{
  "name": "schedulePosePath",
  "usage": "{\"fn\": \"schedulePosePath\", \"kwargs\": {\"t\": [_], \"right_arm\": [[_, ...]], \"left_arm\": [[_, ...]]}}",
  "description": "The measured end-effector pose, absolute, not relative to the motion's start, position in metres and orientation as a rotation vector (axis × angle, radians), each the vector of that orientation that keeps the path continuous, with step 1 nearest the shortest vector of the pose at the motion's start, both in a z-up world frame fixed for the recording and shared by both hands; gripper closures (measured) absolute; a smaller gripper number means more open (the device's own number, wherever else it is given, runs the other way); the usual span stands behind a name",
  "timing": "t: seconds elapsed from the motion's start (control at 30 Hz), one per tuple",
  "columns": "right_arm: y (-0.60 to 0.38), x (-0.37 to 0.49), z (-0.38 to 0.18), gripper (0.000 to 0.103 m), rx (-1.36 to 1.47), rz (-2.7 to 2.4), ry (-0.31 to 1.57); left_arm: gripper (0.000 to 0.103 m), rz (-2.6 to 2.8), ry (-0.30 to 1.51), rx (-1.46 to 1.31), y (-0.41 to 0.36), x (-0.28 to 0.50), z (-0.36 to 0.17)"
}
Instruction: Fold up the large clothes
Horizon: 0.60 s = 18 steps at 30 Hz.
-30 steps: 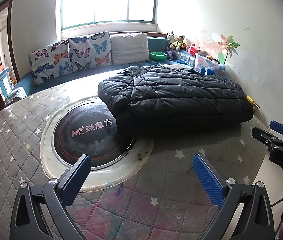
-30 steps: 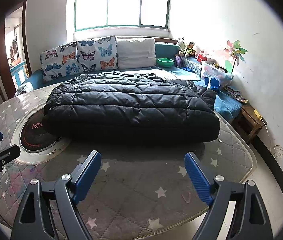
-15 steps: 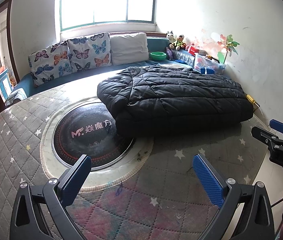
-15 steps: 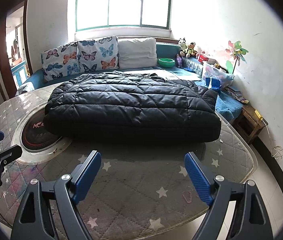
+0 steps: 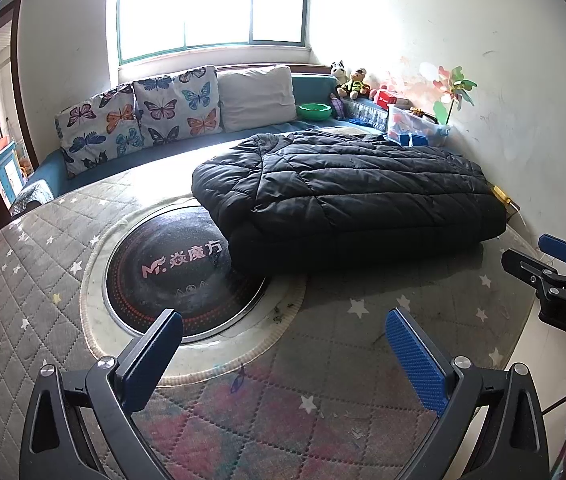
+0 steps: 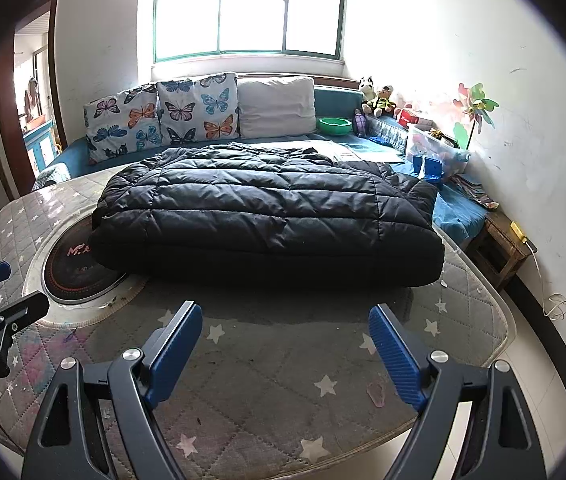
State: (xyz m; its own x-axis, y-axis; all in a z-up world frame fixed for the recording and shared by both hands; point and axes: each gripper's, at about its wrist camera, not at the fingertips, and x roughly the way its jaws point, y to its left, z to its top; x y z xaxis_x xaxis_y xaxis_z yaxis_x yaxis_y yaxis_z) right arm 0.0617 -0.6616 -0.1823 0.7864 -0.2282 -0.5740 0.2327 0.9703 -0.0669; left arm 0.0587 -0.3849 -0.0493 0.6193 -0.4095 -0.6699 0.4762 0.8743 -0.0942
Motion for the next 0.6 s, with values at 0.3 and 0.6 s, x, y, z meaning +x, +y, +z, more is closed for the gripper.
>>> {"fn": "schedulePosePath", "kwargs": {"t": [0.3, 0.6], "right_arm": [[-0.6616, 0.062, -0.1824, 0.01, 0.006, -0.247, 0.615], [-0.6616, 0.0621, -0.1821, 0.01, 0.008, -0.247, 0.614]], "left_arm": [[0.0, -0.521, 0.75, 0.09, -0.3824, 0.0605, -0.0514], [0.0, -0.502, 0.732, 0.09, -0.3755, 0.0612, -0.0527]]}}
